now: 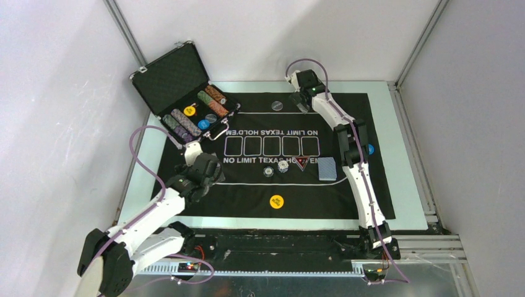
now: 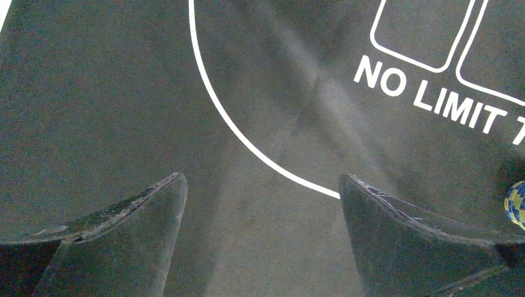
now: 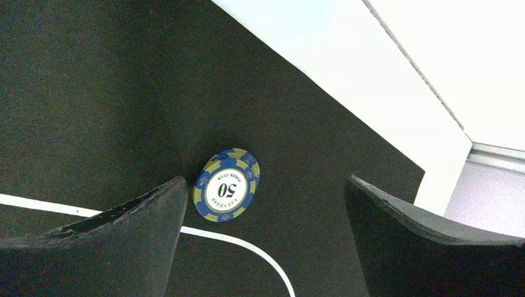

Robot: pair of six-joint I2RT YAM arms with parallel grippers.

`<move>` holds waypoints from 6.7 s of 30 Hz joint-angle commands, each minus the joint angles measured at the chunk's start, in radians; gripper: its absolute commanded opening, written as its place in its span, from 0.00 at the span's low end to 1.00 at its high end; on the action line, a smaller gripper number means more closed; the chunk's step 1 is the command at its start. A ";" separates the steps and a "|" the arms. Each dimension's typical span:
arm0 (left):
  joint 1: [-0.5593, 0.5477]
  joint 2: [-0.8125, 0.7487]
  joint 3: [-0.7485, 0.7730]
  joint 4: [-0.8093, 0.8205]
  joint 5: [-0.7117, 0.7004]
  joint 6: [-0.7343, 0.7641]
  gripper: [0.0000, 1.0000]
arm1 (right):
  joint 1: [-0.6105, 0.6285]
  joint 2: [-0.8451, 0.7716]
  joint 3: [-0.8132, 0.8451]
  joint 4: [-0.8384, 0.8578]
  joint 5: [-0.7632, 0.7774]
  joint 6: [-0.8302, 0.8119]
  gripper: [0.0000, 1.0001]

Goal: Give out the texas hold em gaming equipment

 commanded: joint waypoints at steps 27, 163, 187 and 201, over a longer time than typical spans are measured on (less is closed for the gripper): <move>0.006 -0.254 -0.063 0.006 0.069 -0.050 1.00 | 0.533 -0.832 -0.941 0.035 -0.338 0.730 0.95; 0.006 -0.261 -0.071 0.015 0.092 -0.047 0.98 | -0.484 -1.153 -1.490 0.054 -0.228 0.946 0.12; 0.006 -0.267 -0.074 0.018 0.104 -0.047 0.98 | -0.489 -0.943 -1.425 0.107 -0.211 0.937 0.54; 0.006 -0.282 -0.077 0.018 0.108 -0.047 0.98 | -0.405 -1.179 -1.390 0.025 -0.175 0.948 0.99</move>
